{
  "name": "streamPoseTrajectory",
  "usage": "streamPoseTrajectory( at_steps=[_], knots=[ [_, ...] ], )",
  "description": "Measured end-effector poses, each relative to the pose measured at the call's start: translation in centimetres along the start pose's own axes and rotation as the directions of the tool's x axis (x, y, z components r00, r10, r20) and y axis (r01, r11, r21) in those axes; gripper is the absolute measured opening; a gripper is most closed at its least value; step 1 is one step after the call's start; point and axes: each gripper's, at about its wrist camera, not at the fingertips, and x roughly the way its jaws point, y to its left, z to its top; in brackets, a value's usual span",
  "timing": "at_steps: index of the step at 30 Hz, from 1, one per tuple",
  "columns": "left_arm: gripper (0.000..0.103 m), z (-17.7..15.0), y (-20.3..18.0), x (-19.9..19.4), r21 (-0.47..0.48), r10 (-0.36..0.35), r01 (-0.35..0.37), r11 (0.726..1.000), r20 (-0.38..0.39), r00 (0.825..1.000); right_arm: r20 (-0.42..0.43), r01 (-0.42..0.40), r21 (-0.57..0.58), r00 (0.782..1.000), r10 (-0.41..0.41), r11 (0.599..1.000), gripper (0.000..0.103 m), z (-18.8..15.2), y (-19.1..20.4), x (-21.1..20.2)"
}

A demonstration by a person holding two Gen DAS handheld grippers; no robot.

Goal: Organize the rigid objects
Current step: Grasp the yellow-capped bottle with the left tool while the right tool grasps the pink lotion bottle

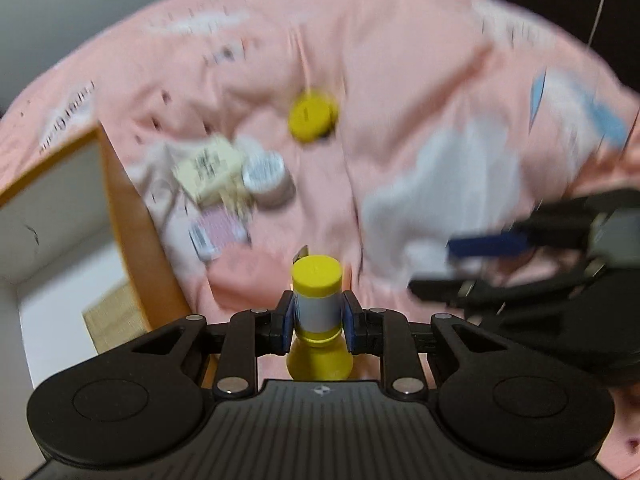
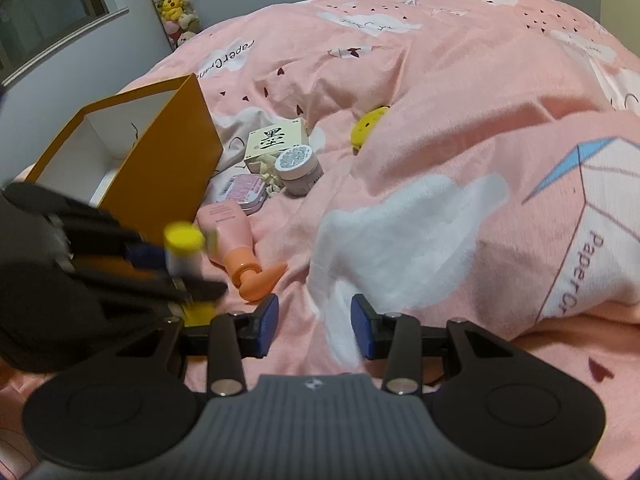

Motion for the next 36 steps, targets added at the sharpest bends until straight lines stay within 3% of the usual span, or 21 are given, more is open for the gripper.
streamPoseTrajectory(
  at_steps=[7,14,19,23,32,36],
  knots=[
    [0.027,1.8,2.6,-3.2,-0.080,-0.005,0.017,0.997,0.143,0.990,0.002,-0.002,-0.127,1.000,0.003,0.992,0.040,2.2,2.1,0.2],
    [0.027,2.8,6.2,-4.5,-0.150,-0.034,0.065,0.986,0.200,0.979,-0.025,-0.020,-0.293,1.000,0.013,0.956,0.040,4.8,5.4,2.0],
    [0.027,3.1,7.9,-4.5,-0.161,-0.051,0.086,0.983,0.212,0.976,-0.098,-0.043,-0.363,0.995,0.008,0.931,0.042,5.6,6.8,5.0],
    [0.027,3.4,8.8,-4.0,-0.175,-0.064,0.102,0.979,0.210,0.976,-0.138,-0.064,-0.376,0.990,0.012,0.924,0.050,5.9,7.1,7.1],
    [0.027,2.9,10.6,-3.5,-0.222,-0.044,0.091,0.971,0.210,0.977,-0.208,-0.164,-0.321,0.973,0.100,0.933,0.049,6.8,7.6,10.1],
    [0.027,2.7,11.4,-3.8,-0.246,-0.064,0.119,0.962,0.221,0.973,-0.221,-0.158,-0.318,0.971,0.089,0.935,0.047,6.8,8.0,11.1]
  ],
)
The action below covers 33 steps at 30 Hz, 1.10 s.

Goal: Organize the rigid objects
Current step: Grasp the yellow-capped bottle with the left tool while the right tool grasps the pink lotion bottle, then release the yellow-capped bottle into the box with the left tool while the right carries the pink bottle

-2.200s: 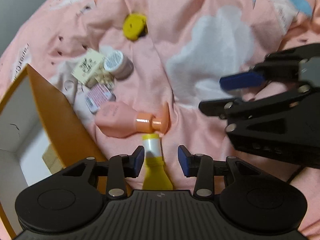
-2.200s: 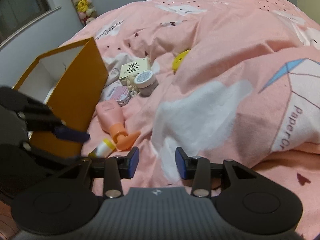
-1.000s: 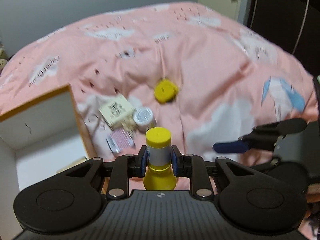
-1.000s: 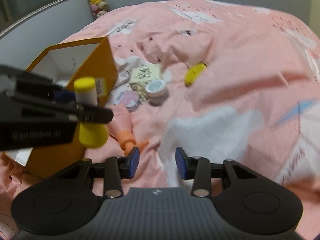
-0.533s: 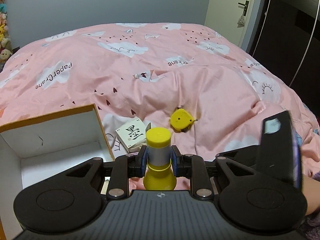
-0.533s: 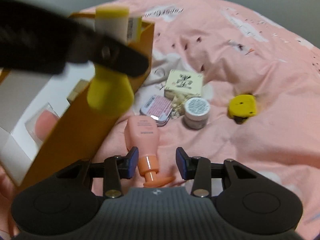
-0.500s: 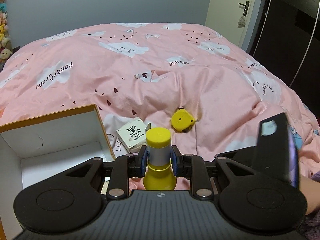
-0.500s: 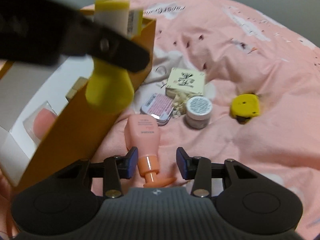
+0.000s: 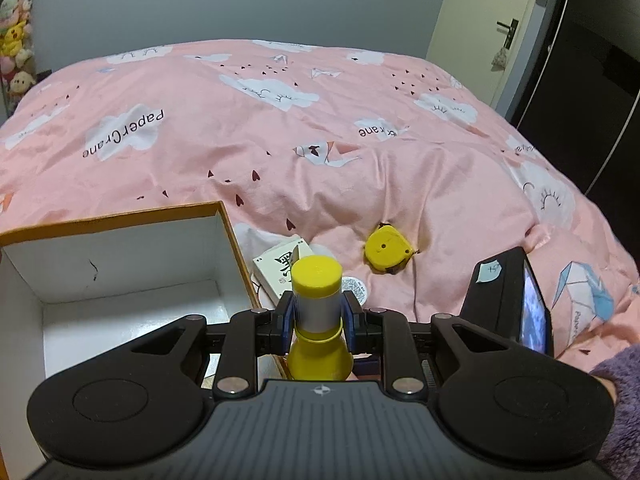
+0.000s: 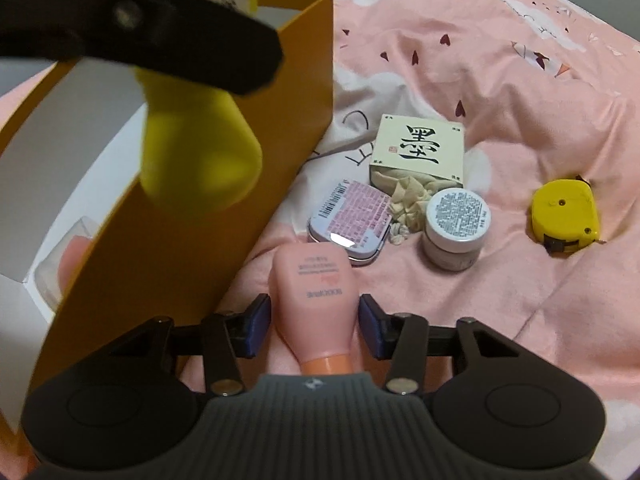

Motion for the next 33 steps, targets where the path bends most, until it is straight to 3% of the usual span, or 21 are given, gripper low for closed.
streamPoseTrajectory(
  at_steps=[5,11,17,23,27,33],
  knots=[
    [0.027,-0.1,0.3,-1.3,-0.001,-0.012,0.012,1.000,0.027,1.000,0.019,0.007,0.013,1.000,-0.008,1.000,0.045,0.0,0.0,-1.0],
    [0.027,-0.3,1.6,-4.5,-0.024,0.024,-0.022,0.999,0.090,0.996,0.108,0.044,0.005,0.993,-0.044,0.999,0.045,0.3,0.8,-4.6],
    [0.027,-1.5,3.9,-7.1,-0.041,0.135,-0.131,0.990,0.110,0.985,0.224,0.065,-0.007,0.973,-0.062,0.998,0.044,1.5,2.2,-9.2],
    [0.027,-3.6,6.1,-7.6,-0.070,0.231,-0.225,0.972,0.094,0.968,0.325,0.042,-0.093,0.946,-0.010,0.995,0.044,3.6,5.9,-13.3],
    [0.027,-4.7,7.5,-6.9,-0.088,0.244,-0.238,0.967,0.064,0.968,0.317,0.001,-0.156,0.947,0.049,0.988,0.044,5.1,8.8,-13.6],
    [0.027,-5.5,9.1,-5.4,-0.143,0.224,-0.216,0.966,0.038,0.974,0.270,0.040,-0.174,0.963,0.008,0.984,0.044,6.8,10.9,-10.8]
  ],
)
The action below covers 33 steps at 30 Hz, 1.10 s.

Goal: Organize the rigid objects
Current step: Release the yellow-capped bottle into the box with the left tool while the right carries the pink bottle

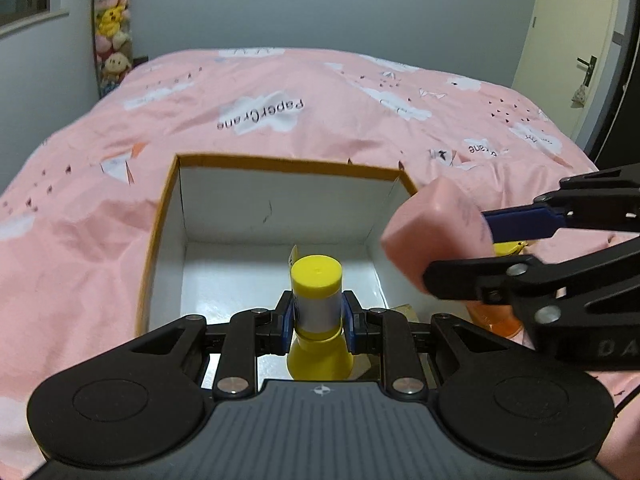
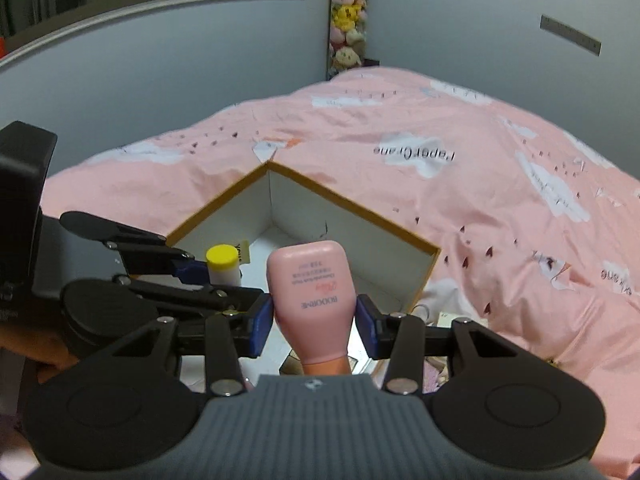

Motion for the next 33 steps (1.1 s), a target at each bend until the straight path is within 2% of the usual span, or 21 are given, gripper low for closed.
streamPoseTrajectory(
  at_steps=[10,14,20,24,26,28,29,33],
  knots=[
    [0.027,-0.1,1.4,3.3,-0.077,-0.005,-0.002,0.997,-0.100,0.995,-0.091,0.045,0.044,0.995,-0.041,0.998,0.044,0.8,-0.8,4.2],
    [0.027,-0.3,1.1,4.0,-0.074,-0.012,0.004,0.997,-0.106,0.994,-0.105,0.057,0.013,0.993,-0.056,0.998,0.044,1.4,-1.3,5.4],
    [0.028,-0.7,1.1,5.2,-0.091,-0.043,0.030,0.995,-0.139,0.989,-0.129,0.024,-0.082,0.991,-0.035,0.996,0.044,2.0,-1.1,6.9],
    [0.029,-0.9,1.7,5.6,-0.132,-0.077,0.055,0.990,-0.161,0.984,-0.158,0.015,-0.099,0.987,-0.031,0.995,0.044,2.1,-1.0,8.0],
    [0.037,-1.0,1.8,5.4,-0.134,-0.089,0.069,0.989,-0.150,0.985,-0.168,0.014,-0.097,0.985,-0.030,0.995,0.044,2.2,-1.1,8.3],
    [0.063,-0.9,2.1,4.7,-0.150,-0.099,0.080,0.985,-0.126,0.987,-0.175,0.013,-0.101,0.984,-0.031,0.995,0.044,2.3,-1.1,8.6],
    [0.067,-0.8,2.3,4.3,-0.158,-0.100,0.082,0.984,-0.111,0.989,-0.178,0.013,-0.108,0.983,-0.032,0.994,0.044,2.5,-1.2,8.6],
    [0.068,-0.5,2.8,2.3,-0.177,-0.097,0.088,0.980,-0.041,0.994,-0.175,0.017,-0.150,0.984,-0.044,0.989,0.043,3.1,-1.2,8.7]
  ],
)
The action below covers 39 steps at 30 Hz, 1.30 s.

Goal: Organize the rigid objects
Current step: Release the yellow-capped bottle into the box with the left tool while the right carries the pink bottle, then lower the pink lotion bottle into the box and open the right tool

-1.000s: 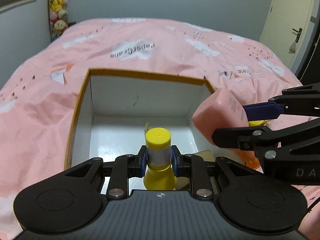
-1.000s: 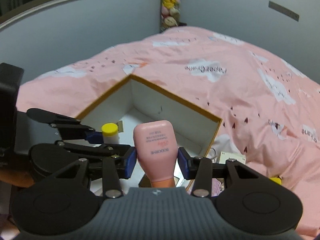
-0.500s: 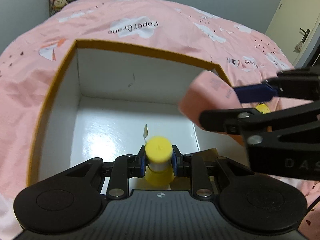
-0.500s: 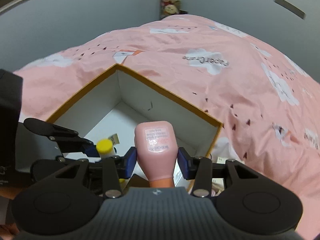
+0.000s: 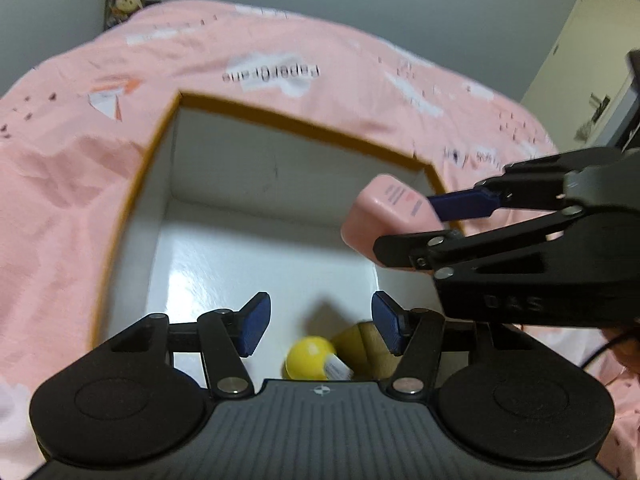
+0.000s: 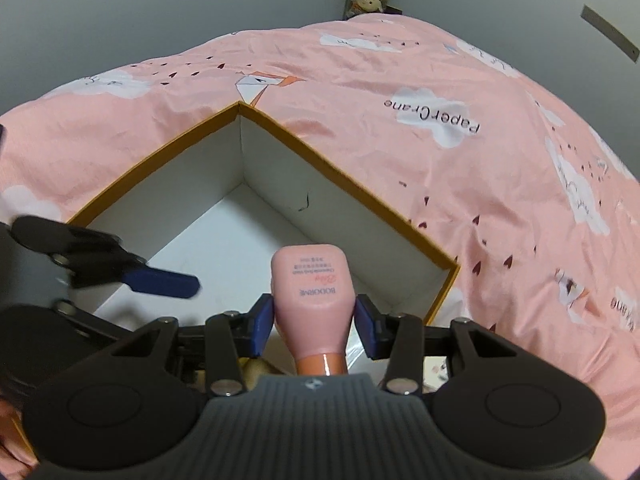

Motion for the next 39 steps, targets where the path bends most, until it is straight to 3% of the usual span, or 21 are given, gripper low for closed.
streamPoseTrajectory(
  at_steps=[5,12,21,26,30,39],
  knots=[
    [0.067,0.4,0.1,-1.4,-0.011,0.066,-0.066,0.998,0.070,0.995,0.013,0.007,-0.040,1.000,-0.007,0.999,0.043,1.2,-0.5,0.3],
    [0.060,0.4,-0.3,-1.3,0.009,0.120,-0.121,0.993,0.096,0.988,-0.024,-0.010,-0.161,1.000,0.006,0.987,0.043,1.5,0.2,2.3],
    [0.061,0.1,-0.8,1.2,0.097,0.163,-0.163,0.982,0.000,0.987,-0.142,-0.060,-0.223,0.989,0.029,0.973,0.043,0.8,0.3,5.7],
    [0.063,0.0,-0.5,2.3,0.090,0.154,-0.150,0.985,-0.040,0.987,-0.194,-0.075,-0.232,0.981,0.029,0.970,0.042,0.3,0.2,7.3],
    [0.065,0.0,-0.5,2.9,0.083,0.155,-0.150,0.985,-0.063,0.986,-0.194,-0.082,-0.232,0.980,0.036,0.969,0.042,0.4,0.2,7.4],
    [0.067,0.0,-0.8,2.3,0.053,0.150,-0.146,0.988,-0.065,0.987,-0.142,-0.027,-0.212,0.990,-0.004,0.977,0.055,0.7,0.1,5.7]
  ],
)
